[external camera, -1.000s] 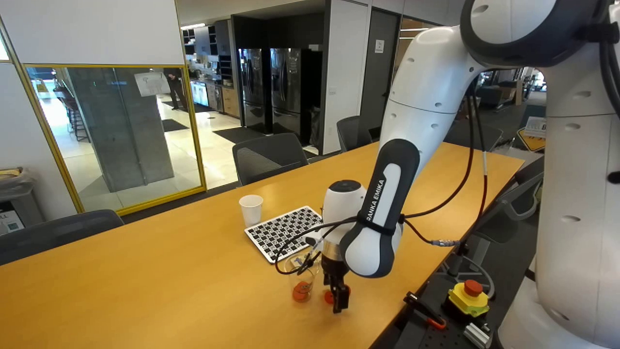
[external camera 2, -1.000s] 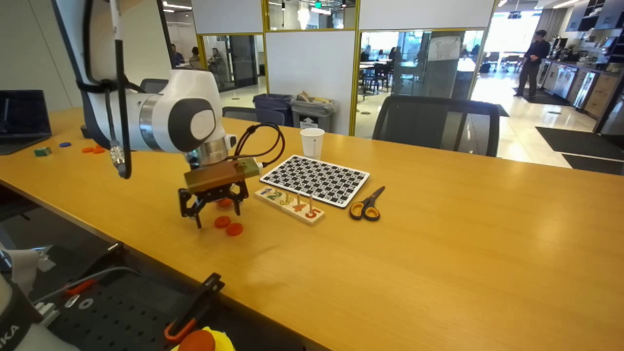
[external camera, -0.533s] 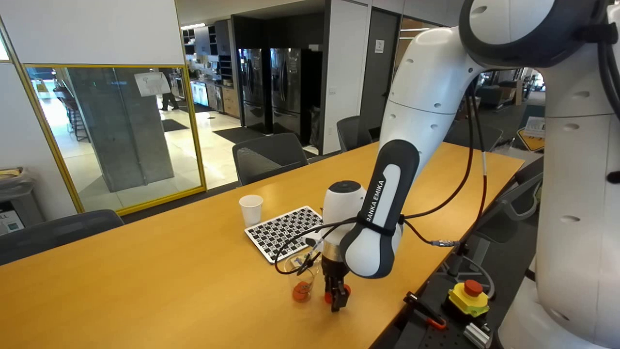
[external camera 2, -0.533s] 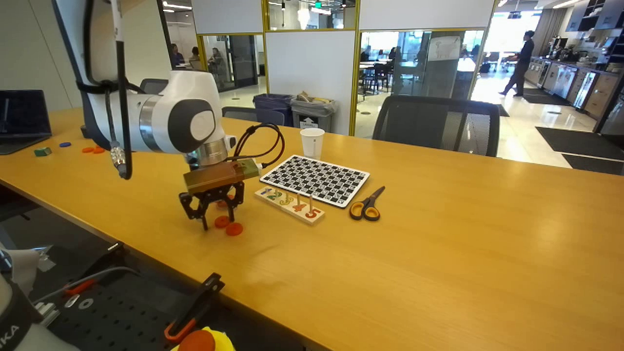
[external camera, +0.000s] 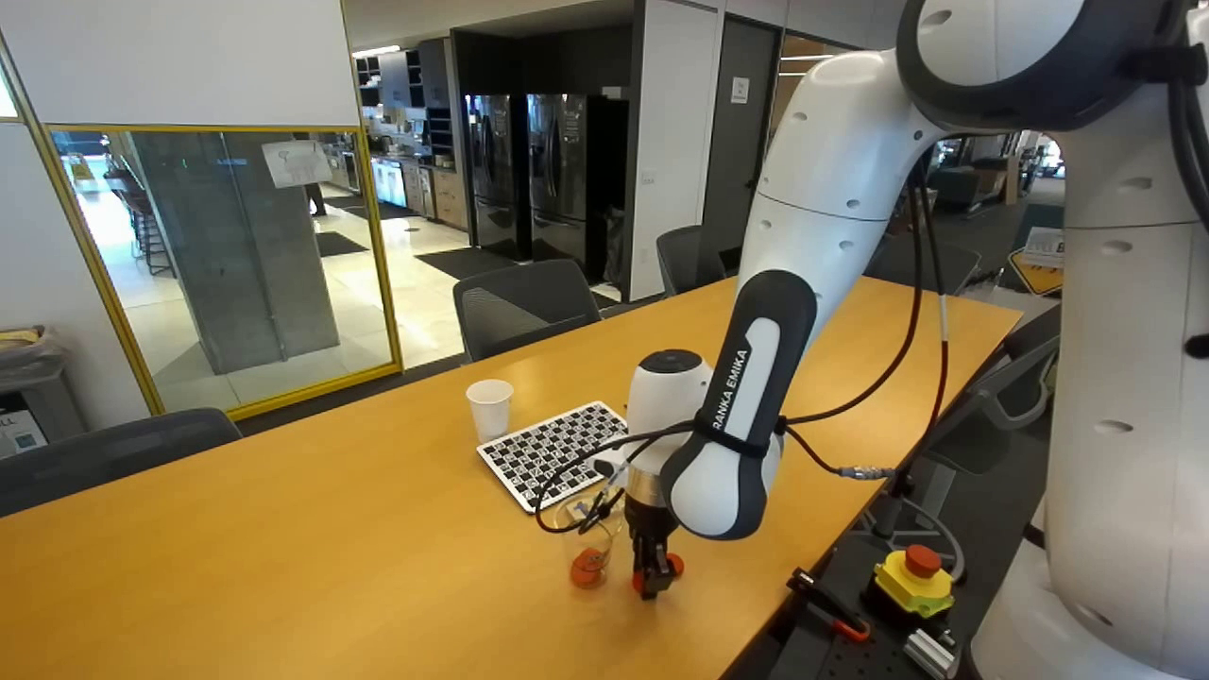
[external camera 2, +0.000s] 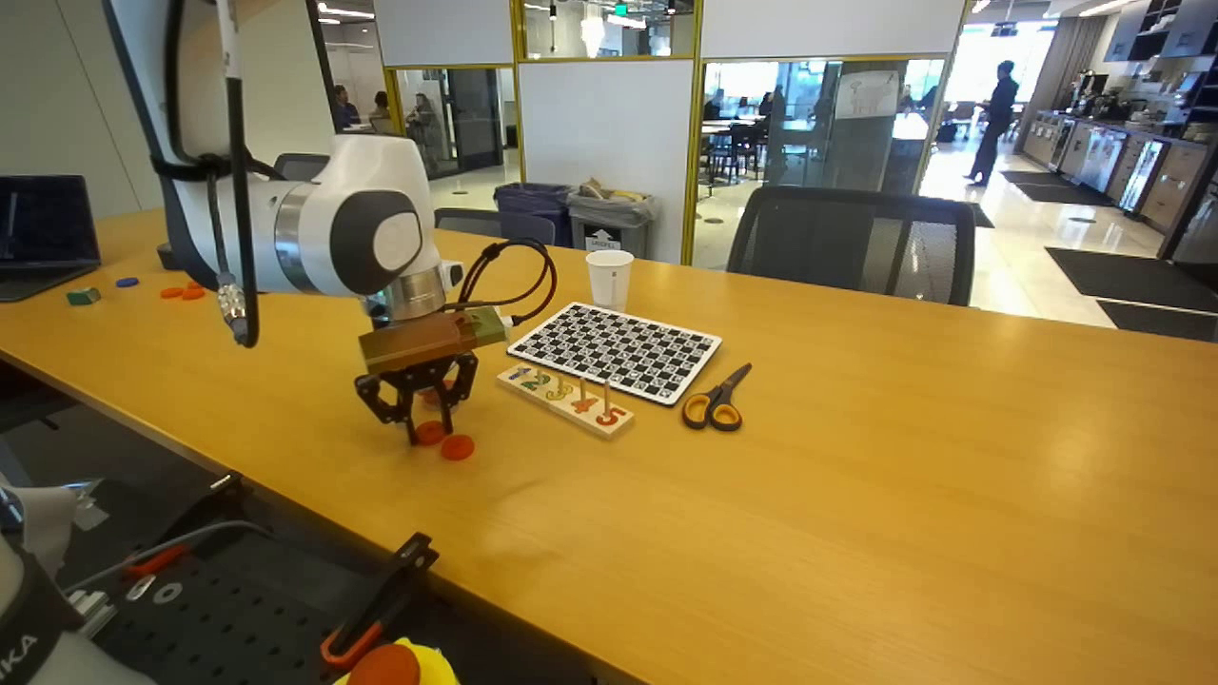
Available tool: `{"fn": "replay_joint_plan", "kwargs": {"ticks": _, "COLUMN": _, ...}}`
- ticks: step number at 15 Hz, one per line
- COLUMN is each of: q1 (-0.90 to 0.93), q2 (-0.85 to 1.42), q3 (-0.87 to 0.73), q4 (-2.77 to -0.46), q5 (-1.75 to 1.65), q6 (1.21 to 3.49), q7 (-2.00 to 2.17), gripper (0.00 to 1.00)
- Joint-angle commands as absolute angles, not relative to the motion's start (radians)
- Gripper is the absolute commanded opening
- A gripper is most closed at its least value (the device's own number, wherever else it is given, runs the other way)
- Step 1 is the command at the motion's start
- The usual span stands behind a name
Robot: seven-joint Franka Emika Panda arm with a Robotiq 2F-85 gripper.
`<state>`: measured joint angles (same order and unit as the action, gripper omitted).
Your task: Place the yellow rings inside the white cup, put the orange rings in the clear cup
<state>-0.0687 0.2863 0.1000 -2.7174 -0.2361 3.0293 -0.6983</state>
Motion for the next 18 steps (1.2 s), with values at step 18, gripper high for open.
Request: {"fn": "replay_joint_plan", "kwargs": {"ticks": 18, "q1": 0.061, "q2": -0.130, "q3": 0.043, "q4": -2.670, "q5": -0.145, "q6": 2.638, "q7": -0.564, "gripper": 0.20}}
